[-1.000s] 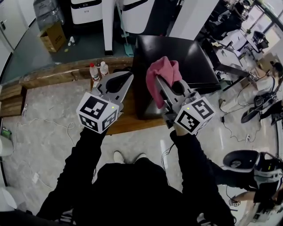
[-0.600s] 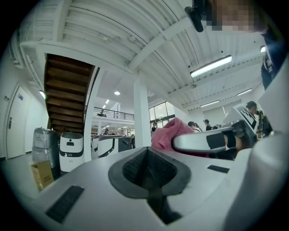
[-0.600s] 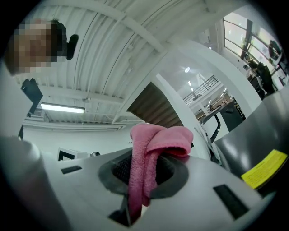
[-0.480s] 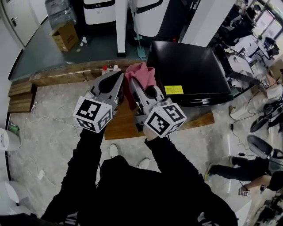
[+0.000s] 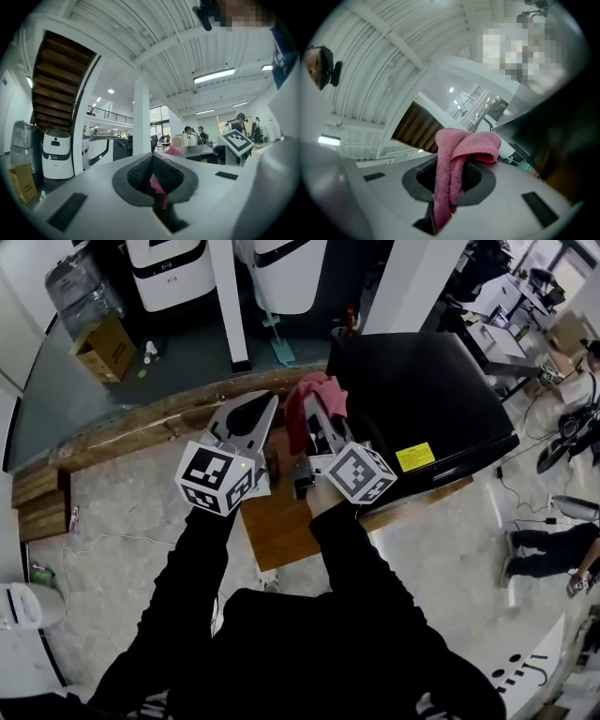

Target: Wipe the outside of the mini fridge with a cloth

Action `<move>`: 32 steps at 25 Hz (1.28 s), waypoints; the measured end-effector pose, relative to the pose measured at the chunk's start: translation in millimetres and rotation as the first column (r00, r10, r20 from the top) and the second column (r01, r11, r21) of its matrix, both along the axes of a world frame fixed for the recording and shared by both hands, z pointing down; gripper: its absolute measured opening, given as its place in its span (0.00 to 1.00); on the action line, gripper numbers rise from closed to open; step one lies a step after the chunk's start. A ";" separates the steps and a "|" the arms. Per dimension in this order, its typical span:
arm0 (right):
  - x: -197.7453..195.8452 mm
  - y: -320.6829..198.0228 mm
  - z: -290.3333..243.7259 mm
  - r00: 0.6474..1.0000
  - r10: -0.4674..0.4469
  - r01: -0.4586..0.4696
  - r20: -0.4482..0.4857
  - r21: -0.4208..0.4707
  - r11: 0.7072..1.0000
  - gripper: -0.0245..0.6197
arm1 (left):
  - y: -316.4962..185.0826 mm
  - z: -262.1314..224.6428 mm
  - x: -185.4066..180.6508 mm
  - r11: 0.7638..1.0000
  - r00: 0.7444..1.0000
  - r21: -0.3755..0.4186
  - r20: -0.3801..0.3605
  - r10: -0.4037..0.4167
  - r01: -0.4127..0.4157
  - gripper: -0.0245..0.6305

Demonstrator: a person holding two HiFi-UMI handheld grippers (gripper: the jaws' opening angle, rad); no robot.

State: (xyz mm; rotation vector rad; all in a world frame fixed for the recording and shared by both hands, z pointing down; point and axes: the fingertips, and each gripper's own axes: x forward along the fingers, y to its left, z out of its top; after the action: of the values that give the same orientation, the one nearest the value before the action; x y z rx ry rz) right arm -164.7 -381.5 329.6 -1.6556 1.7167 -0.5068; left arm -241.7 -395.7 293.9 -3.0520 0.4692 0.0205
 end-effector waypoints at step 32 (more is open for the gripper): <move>114.1 -17.2 98.7 0.807 0.313 -0.366 0.501 0.007 0.931 0.12 | -33.8 81.7 89.0 0.954 0.956 -0.114 0.074 0.285 -0.276 0.05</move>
State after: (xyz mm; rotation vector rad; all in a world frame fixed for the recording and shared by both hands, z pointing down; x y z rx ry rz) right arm -50.6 -398.7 428.3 -1.5440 1.0260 -0.5920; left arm -152.8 -429.5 375.7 -3.1749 0.0276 -0.1326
